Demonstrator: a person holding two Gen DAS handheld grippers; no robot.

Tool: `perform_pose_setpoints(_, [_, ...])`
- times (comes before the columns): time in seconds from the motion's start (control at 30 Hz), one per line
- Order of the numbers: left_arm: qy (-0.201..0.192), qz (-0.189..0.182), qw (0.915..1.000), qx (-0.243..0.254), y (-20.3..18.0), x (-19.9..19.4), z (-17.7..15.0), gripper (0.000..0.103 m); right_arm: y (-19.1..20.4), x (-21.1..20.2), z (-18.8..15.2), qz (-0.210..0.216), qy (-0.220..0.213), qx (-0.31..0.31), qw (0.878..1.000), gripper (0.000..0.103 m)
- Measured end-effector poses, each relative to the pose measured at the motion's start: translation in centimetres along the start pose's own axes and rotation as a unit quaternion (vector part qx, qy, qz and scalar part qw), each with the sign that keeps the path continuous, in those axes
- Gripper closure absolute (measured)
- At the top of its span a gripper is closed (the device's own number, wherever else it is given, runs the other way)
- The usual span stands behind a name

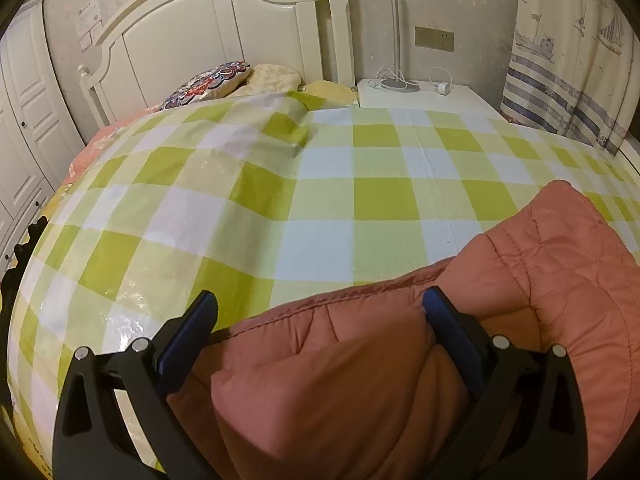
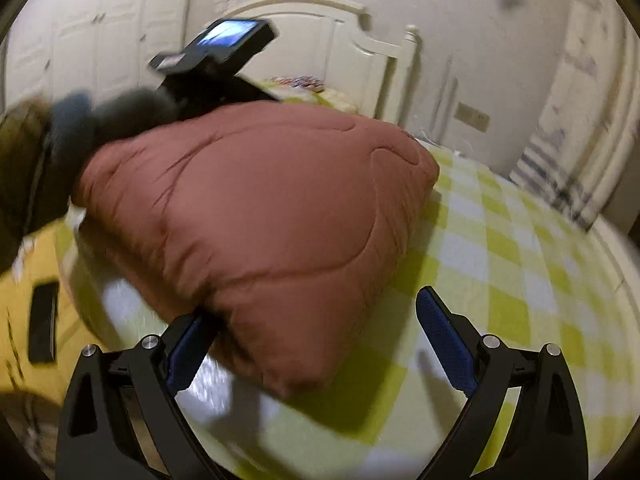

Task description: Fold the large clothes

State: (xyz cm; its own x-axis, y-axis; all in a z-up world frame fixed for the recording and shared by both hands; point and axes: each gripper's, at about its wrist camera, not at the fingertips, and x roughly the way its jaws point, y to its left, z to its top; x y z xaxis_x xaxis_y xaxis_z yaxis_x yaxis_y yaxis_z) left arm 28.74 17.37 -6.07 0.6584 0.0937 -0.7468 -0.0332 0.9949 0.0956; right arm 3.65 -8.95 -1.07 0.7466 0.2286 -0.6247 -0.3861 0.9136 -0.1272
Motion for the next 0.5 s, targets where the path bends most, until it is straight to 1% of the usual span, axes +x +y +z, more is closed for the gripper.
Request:
perform_pose_setpoints(0.07, [0.000,-0.001,1.0000,-0.002,0.1,0.0,0.0,0.002,-0.1,0.1,0.7,-0.015,-0.011,0.009,1.000,0.011])
perform_pose_setpoints(0.1, [-0.001,-0.002,1.0000,-0.004,0.2,0.0,0.0,0.002,0.1,0.6,1.0,-0.034,-0.004,0.006,0.999,0.011])
perform_pose_setpoints(0.13, [-0.002,-0.002,1.0000,-0.004,0.2,0.0,0.0,0.002,0.3,1.1,1.2,-0.042,0.003,0.003,0.999,0.011])
perform_pose_setpoints(0.2, [-0.007,0.000,1.0000,-0.007,0.2,-0.2,-0.1,0.002,1.3,3.2,1.2,-0.065,0.031,-0.025,0.997,0.011])
perform_pose_setpoints(0.23, [-0.010,0.002,0.9999,-0.009,0.3,-0.4,-0.2,0.002,1.7,3.7,1.1,-0.071,0.031,-0.035,0.996,0.012])
perform_pose_setpoints(0.27, [-0.014,0.005,0.9998,-0.013,0.3,-0.6,-0.2,0.002,1.9,3.8,1.4,-0.080,0.020,-0.040,0.996,0.012])
perform_pose_setpoints(0.3, [-0.018,0.007,0.9997,-0.016,0.4,-0.7,-0.3,0.002,2.0,3.7,1.7,-0.090,0.011,-0.048,0.995,0.024])
perform_pose_setpoints(0.33, [-0.022,0.012,0.9995,-0.020,0.5,-0.9,-0.4,0.002,2.1,3.4,1.9,-0.086,-0.001,-0.054,0.995,0.032])
perform_pose_setpoints(0.37, [-0.024,0.016,0.9993,-0.023,0.6,-1.1,-0.4,0.002,2.1,2.9,1.9,-0.083,-0.016,-0.054,0.995,0.037])
perform_pose_setpoints(0.43, [-0.031,0.025,0.9987,-0.031,0.6,-1.5,-0.6,0.002,1.4,1.7,1.6,-0.079,-0.043,-0.042,0.995,0.058])
perform_pose_setpoints(0.5, [-0.045,0.043,0.9973,-0.040,0.2,-2.5,-0.9,0.002,0.3,0.4,1.3,-0.079,-0.061,-0.028,0.995,0.068])
